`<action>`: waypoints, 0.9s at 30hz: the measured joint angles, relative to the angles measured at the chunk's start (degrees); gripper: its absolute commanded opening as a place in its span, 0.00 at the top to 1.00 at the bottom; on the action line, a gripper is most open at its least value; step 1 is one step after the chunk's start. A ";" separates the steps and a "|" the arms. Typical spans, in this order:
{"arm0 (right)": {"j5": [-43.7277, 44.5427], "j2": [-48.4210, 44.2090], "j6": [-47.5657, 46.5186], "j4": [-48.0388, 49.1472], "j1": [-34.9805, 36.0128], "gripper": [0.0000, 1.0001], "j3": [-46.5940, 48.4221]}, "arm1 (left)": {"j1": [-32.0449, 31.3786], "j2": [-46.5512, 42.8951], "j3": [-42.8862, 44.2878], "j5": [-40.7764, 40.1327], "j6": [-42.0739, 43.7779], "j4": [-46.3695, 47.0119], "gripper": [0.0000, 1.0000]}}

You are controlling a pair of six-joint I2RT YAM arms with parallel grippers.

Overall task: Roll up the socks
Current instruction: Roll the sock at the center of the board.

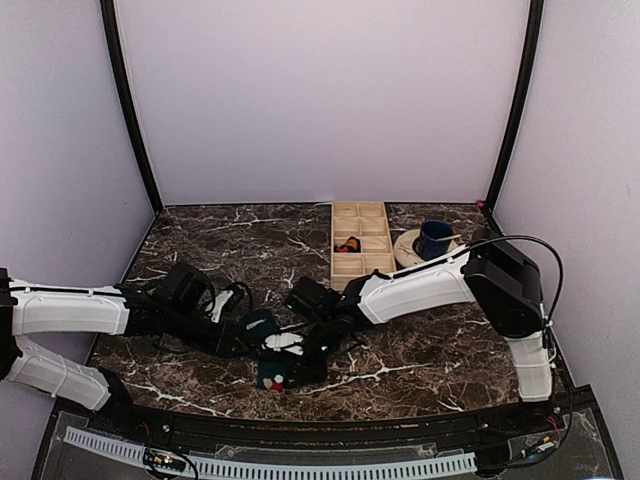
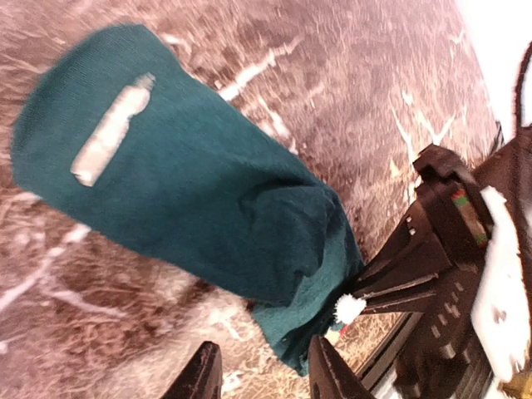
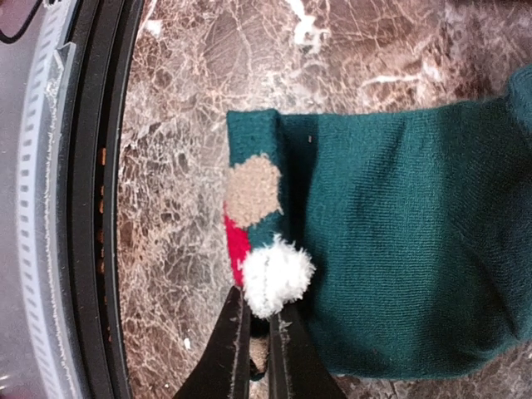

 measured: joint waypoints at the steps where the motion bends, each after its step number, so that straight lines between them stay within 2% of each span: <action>1: -1.31 0.46 0.59 -0.48 -0.44 0.95 0.50 | -0.09 -1.36 -0.81 -0.98 -0.35 0.59 0.61; 5: -5.73 2.45 1.99 -2.97 -1.70 0.95 2.95 | -2.27 -6.08 -3.48 -5.33 -1.64 2.47 0.62; 13: -13.00 5.03 3.10 -6.67 -3.41 0.96 5.29 | -13.03 -9.29 -5.60 -14.21 -2.62 4.22 0.61; 22: -17.09 6.84 3.52 -9.92 -4.37 0.96 7.17 | -21.53 -15.32 -8.07 -23.17 -1.77 4.61 0.64; 27: -18.08 7.37 3.52 -11.39 -4.63 0.96 7.91 | -26.99 -14.93 -8.26 -26.80 0.52 4.72 0.65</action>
